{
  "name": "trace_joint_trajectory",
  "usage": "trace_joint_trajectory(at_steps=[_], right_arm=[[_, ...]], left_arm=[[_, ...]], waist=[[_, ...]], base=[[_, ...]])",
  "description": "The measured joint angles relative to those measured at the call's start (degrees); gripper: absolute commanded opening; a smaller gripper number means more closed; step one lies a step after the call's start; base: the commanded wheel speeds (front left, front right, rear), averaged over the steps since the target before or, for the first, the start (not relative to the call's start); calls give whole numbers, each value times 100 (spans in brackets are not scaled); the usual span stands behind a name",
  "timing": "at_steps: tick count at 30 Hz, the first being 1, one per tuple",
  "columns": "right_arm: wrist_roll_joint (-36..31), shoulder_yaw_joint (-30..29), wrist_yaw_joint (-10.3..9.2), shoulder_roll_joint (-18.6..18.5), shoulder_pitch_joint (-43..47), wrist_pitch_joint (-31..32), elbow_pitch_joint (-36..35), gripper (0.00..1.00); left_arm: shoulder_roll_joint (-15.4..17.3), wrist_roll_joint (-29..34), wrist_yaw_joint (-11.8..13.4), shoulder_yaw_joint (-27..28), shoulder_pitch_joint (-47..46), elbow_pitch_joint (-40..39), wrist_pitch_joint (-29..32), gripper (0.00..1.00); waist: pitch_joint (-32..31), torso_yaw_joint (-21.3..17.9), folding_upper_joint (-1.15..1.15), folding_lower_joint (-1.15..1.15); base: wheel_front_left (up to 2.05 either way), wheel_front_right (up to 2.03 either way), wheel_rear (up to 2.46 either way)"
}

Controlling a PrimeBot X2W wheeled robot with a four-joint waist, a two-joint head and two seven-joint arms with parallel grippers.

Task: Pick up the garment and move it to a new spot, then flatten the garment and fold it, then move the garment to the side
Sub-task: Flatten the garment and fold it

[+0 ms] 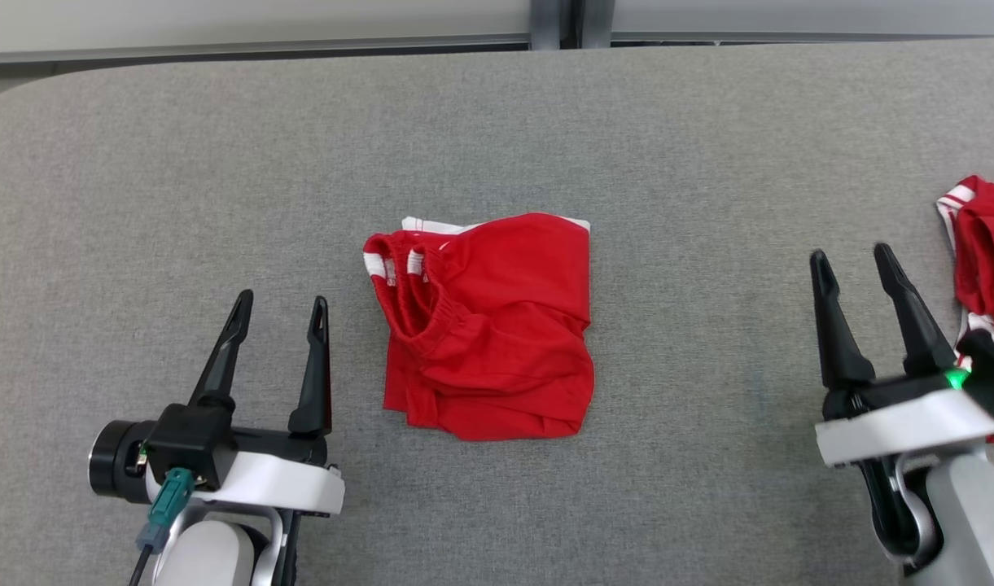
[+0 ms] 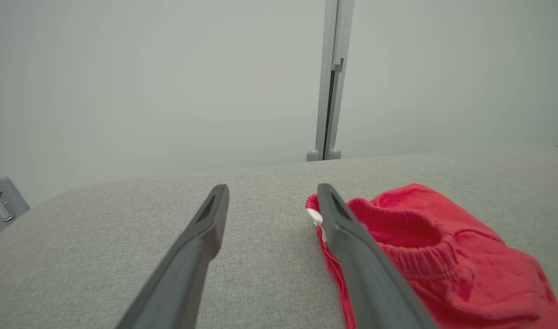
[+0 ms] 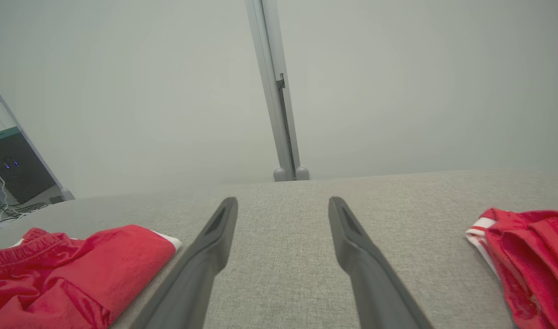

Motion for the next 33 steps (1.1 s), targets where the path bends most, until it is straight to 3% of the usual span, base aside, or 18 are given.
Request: trace_joint_trajectory(at_steps=[10, 18, 33], right_arm=[[-1113, -780, 0, 464, 1107, 307, -1189, 100], [-1206, -925, 0, 670, 1356, 526, -1684, 100], [-1227, -912, 0, 716, 1335, 712, -1753, 100]], left_arm=[[119, -51, 66, 112, 192, 52, 0, 100], [116, -104, 118, 105, 213, 68, 0, 100], [125, -149, 115, 12, 81, 123, 0, 100]], waist=[[-165, -136, 0, 0], [-155, -153, 0, 0], [-70, -104, 0, 0]], base=[[0, 0, 0], [0, 0, 0], [0, 0, 0]])
